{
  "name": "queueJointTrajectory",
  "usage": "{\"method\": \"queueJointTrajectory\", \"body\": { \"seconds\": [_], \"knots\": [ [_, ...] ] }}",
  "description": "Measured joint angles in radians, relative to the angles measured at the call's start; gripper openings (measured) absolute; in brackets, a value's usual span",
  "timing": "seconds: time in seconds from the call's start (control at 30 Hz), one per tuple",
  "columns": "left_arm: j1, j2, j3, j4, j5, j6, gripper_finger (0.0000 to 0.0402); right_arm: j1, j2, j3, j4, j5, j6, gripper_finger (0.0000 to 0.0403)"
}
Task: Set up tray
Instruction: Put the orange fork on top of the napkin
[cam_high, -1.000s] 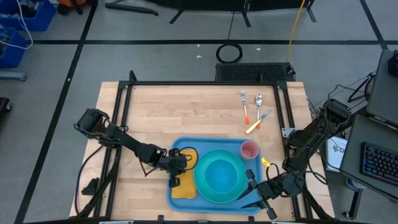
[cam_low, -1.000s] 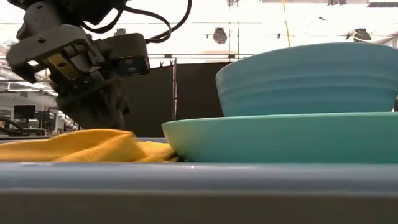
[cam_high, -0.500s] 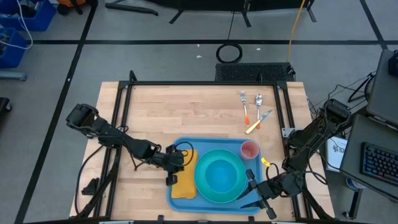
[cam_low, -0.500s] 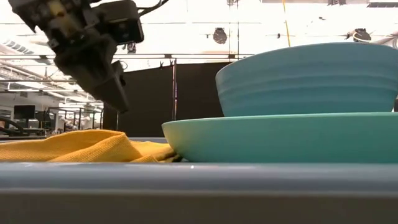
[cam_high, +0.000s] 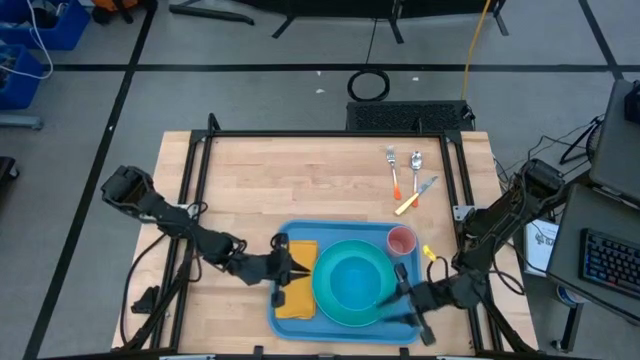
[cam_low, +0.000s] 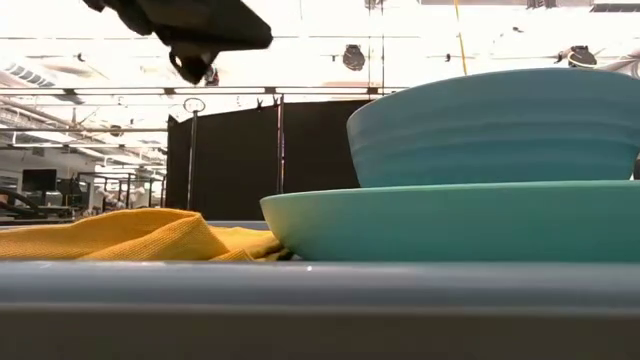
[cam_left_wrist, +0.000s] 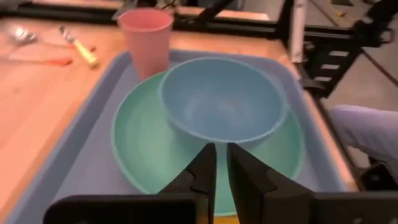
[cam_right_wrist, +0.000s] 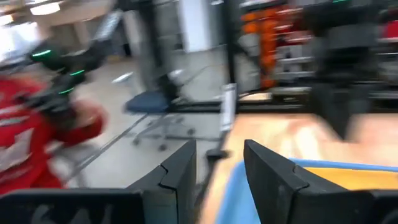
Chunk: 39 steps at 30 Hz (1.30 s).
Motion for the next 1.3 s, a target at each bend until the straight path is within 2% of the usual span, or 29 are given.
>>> {"method": "queueJointTrajectory", "body": {
  "seconds": [0.1, 0.23, 0.4, 0.67, 0.8, 0.9, 1.0, 1.2, 1.3],
  "knots": [
    [-0.013, 0.002, -0.001, 0.04, -0.035, 0.056, 0.0042, -0.049, -0.009, 0.0, -0.004, 0.063, -0.003, 0.0111],
    [-0.021, 0.002, -0.001, 0.109, -0.168, 0.095, 0.0042, -0.131, -0.059, 0.0, -0.03, 0.056, 0.042, 0.0092],
    [-0.058, 0.002, -0.001, 0.182, -0.261, 0.165, 0.0042, -0.245, -0.16, 0.001, -0.2, 0.054, 0.096, 0.0074],
    [-0.092, 0.002, -0.045, 0.341, -0.271, 0.277, 0.0042, -0.472, -0.333, 0.001, -0.417, -0.116, 0.137, 0.0042],
    [-0.081, 0.002, -0.076, 0.428, -0.278, 0.312, 0.0042, -0.627, -0.401, 0.001, -0.527, -0.24, 0.168, 0.0008],
    [-0.067, 0.002, -0.104, 0.532, -0.278, 0.351, 0.0042, -0.755, -0.432, 0.001, -0.616, -0.308, 0.199, 0.0003],
    [-0.049, 0.002, -0.128, 0.568, -0.278, 0.363, 0.0042, -0.887, -0.443, 0.014, -0.714, -0.36, 0.21, 0.0001],
    [-0.005, 0.002, -0.187, 0.571, -0.278, 0.283, 0.0042, -1.107, -0.396, 0.125, -0.957, -0.367, 0.202, 0.0002],
    [0.009, 0.002, -0.232, 0.63, -0.272, 0.244, 0.0042, -1.176, -0.339, 0.184, -0.97, -0.465, 0.121, 0.0003]
  ]
}}
